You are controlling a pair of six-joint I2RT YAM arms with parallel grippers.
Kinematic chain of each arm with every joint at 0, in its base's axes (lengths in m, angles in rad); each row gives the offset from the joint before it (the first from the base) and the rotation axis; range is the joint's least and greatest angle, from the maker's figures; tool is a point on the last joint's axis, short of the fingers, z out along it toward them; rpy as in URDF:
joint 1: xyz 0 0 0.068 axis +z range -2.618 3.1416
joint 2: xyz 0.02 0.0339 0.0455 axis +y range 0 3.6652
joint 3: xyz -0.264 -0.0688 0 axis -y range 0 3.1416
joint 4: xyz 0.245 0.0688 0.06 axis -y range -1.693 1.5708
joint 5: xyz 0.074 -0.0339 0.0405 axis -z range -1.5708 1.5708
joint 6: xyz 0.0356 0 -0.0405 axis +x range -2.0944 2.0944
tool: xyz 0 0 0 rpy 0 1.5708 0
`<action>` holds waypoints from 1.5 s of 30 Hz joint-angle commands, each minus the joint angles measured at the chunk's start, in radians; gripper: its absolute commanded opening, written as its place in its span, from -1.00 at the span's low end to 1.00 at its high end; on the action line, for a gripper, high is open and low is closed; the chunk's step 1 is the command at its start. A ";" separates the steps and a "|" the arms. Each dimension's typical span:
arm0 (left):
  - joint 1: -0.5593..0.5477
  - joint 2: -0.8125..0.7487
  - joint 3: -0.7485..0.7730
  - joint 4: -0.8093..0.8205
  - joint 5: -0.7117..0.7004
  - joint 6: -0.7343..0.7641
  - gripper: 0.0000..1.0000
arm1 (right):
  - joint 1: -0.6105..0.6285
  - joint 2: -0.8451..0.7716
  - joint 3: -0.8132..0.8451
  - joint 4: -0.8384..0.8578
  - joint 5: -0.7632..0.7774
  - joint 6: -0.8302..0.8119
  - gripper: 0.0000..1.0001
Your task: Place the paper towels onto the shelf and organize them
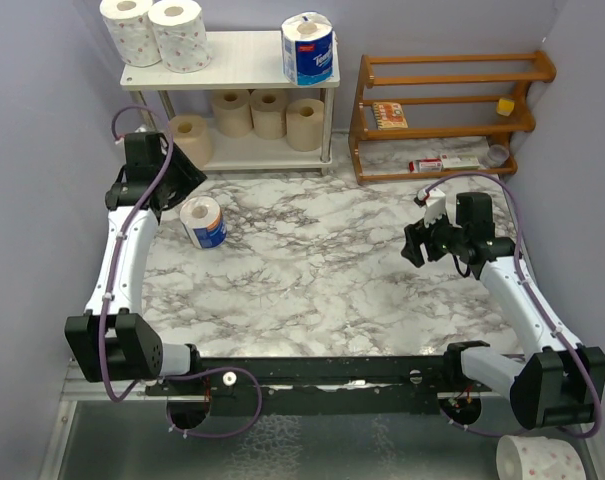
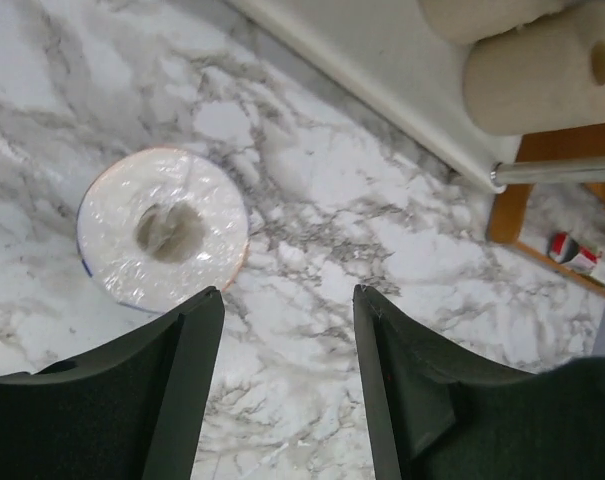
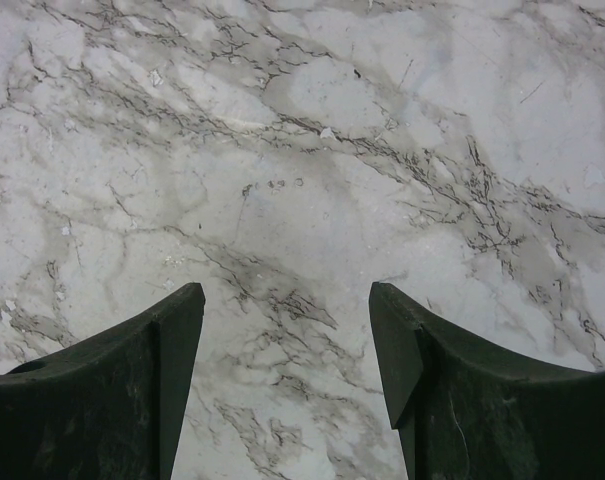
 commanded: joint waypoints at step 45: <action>0.058 0.122 -0.305 0.080 -0.245 0.070 0.87 | -0.006 0.009 0.025 0.001 -0.010 -0.008 0.35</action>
